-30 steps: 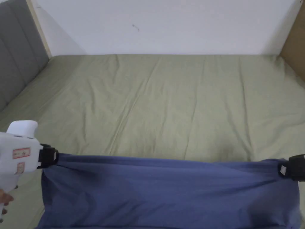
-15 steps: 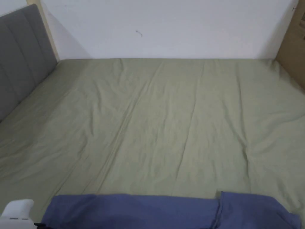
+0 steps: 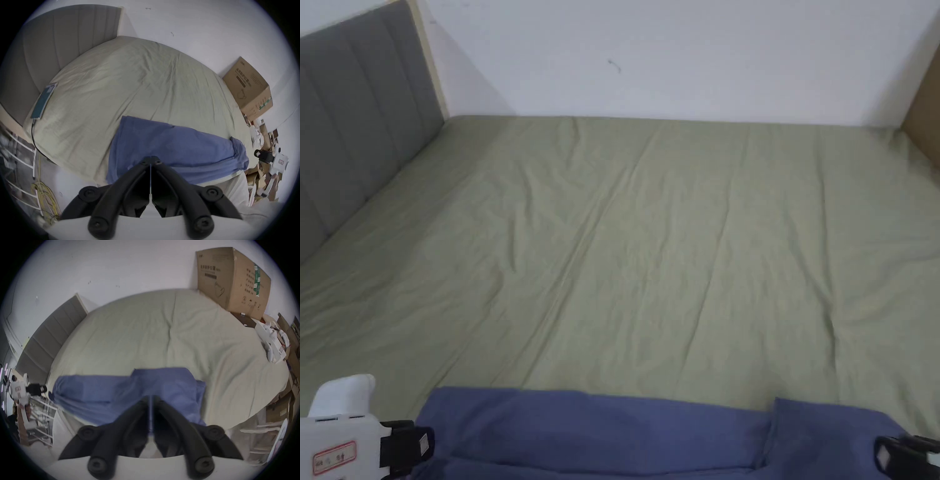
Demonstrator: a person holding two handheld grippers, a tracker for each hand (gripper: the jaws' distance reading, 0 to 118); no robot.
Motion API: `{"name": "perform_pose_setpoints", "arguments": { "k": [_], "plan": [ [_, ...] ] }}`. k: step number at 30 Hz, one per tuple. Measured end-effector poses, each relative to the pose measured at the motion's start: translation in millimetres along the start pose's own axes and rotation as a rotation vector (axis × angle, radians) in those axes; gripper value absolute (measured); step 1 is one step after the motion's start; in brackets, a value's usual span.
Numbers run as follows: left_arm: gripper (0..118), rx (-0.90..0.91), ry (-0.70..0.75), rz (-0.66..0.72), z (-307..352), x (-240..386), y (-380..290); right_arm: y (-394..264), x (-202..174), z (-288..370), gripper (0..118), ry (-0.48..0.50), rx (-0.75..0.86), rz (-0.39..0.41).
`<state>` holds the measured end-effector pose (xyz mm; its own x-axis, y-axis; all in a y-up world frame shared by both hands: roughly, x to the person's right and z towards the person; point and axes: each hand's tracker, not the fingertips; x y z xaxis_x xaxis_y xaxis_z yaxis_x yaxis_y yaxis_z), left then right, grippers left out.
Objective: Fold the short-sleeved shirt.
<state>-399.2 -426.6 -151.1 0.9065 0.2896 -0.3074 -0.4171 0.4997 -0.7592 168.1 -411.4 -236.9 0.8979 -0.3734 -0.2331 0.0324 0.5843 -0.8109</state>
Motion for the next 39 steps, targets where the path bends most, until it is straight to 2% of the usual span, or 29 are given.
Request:
{"name": "perform_pose_setpoints", "arguments": {
  "k": [1, 2, 4, 5, 6, 8, 9, 10, 11, 12, 13, 17, 18, 24, 25, 26, 27, 28, 29, 35, 37, 39],
  "plan": [
    [0, -0.005, 0.01, 0.012, -3, -3, -4, -6, 2, 0, 2, 0.042, -0.01, -0.007],
    [0, -0.015, -0.01, 0.027, -4, -7, -8, 4, -37, -21, 1, -0.009, 0.065, 0.141],
    [0, -0.017, -0.072, 0.109, -4, -19, -13, -18, -49, -24, 1, 0.02, 0.01, 0.116],
    [0, -0.008, -0.088, 0.149, -3, -26, -14, -30, -56, -23, 1, 0.018, -0.008, 0.142],
    [5, 0.004, -0.104, 0.185, -2, -35, -14, -6, -49, -54, 1, 0.006, -0.063, 0.14],
    [50, 0.019, -0.138, 0.258, 0, -55, -14, -20, -59, -53, 1, 0.0, -0.084, 0.193],
    [61, 0.028, -0.145, 0.289, 0, -63, -14, -28, -63, -51, 1, 0.004, -0.083, 0.194],
    [61, 0.03, -0.152, 0.314, -2, -69, -15, -8, -65, -71, 1, 0.008, -0.12, 0.167],
    [103, 0.037, -0.165, 0.344, -5, -76, -17, -10, -68, -71, 1, 0.029, -0.133, 0.158],
    [116, 0.056, -0.186, 0.372, -6, -82, -18, -13, -70, -70, 1, 0.036, -0.135, 0.153],
    [117, 0.076, -0.205, 0.408, -7, -87, -19, -16, -71, -68, 1, 0.041, -0.138, 0.151],
    [115, -0.016, -0.318, 0.514, -34, -96, -23, -5, -86, -76, 1, 0.02, -0.168, 0.179],
    [115, -0.045, -0.325, 0.535, -42, -96, -24, 7, -80, -90, 1, 0.015, -0.179, 0.171],
    [116, -0.039, -0.359, 0.543, -63, -96, -27, 11, -81, -93, 1, 0.012, -0.192, 0.155],
    [111, -0.034, -0.376, 0.561, -76, -112, -27, 10, -81, -92, 1, 0.008, -0.193, 0.156],
    [78, -0.029, -0.394, 0.562, -77, -114, -27, 12, -81, -97, 1, 0.004, -0.198, 0.151],
    [28, -0.011, -0.393, 0.56, -79, -114, -26, 12, -79, -98, 1, 0.004, -0.199, 0.142],
    [9, -0.03, -0.352, 0.567, -85, -111, -23, 11, -78, -98, 1, 0.004, -0.202, 0.134],
    [8, -0.068, -0.282, 0.555, -88, -97, -25, 10, -75, -98, 1, 0.003, -0.205, 0.126],
    [8, -0.039, -0.293, 0.535, -59, -90, -8, 8, -62, -96, 1, -0.003, -0.204, 0.08],
    [8, -0.002, -0.29, 0.469, -42, -73, 3, 8, -54, -93, 1, -0.018, -0.197, 0.07],
    [8, 0.037, -0.223, 0.352, -23, -40, 18, 8, -46, -90, 1, -0.026, -0.185, 0.029]
  ]
}}
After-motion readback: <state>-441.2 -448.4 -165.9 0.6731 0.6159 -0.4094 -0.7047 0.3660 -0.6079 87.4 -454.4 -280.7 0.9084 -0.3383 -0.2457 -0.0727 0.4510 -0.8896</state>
